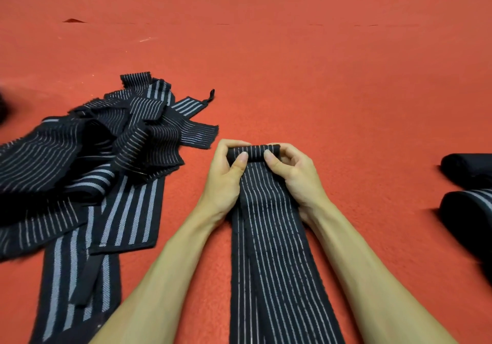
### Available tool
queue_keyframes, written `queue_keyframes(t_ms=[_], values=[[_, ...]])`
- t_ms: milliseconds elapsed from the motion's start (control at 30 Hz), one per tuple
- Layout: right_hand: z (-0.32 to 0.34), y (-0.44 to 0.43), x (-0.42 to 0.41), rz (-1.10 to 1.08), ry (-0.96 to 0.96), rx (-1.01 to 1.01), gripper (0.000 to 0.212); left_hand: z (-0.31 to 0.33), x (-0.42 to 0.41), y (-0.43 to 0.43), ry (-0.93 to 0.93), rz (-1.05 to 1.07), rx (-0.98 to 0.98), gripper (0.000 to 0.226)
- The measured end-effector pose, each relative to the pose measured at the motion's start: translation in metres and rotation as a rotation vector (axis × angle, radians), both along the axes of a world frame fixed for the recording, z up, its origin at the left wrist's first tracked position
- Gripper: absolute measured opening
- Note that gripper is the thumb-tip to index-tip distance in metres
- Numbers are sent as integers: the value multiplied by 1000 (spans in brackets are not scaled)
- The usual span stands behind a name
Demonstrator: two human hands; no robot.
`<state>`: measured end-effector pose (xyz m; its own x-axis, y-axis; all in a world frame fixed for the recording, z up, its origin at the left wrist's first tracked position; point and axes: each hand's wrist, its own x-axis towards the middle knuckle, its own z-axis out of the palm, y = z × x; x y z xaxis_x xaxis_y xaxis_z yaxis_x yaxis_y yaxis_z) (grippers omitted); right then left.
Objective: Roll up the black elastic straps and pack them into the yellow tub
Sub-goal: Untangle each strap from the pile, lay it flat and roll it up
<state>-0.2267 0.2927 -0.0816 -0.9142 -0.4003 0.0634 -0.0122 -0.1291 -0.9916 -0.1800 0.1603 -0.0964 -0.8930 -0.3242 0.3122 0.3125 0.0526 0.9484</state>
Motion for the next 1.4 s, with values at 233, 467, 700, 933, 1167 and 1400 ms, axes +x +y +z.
queue_keyframes(t_ms=[233,467,700,933,1167,1400], values=[[7,-4,7,-82,20,292,45,0,2,3,-30,-49,-135,27],[4,-13,10,-184,54,197,7,7,5,6,-154,-221,20,27],[2,-11,14,-149,325,239,14,7,6,5,-185,-198,105,17],[2,-11,10,-203,181,341,31,0,6,3,-63,-75,-124,30],[-2,-10,2,-123,100,317,32,9,8,8,-5,-22,-216,51],[-2,-8,5,-4,39,137,5,3,4,7,-68,-31,-115,57]])
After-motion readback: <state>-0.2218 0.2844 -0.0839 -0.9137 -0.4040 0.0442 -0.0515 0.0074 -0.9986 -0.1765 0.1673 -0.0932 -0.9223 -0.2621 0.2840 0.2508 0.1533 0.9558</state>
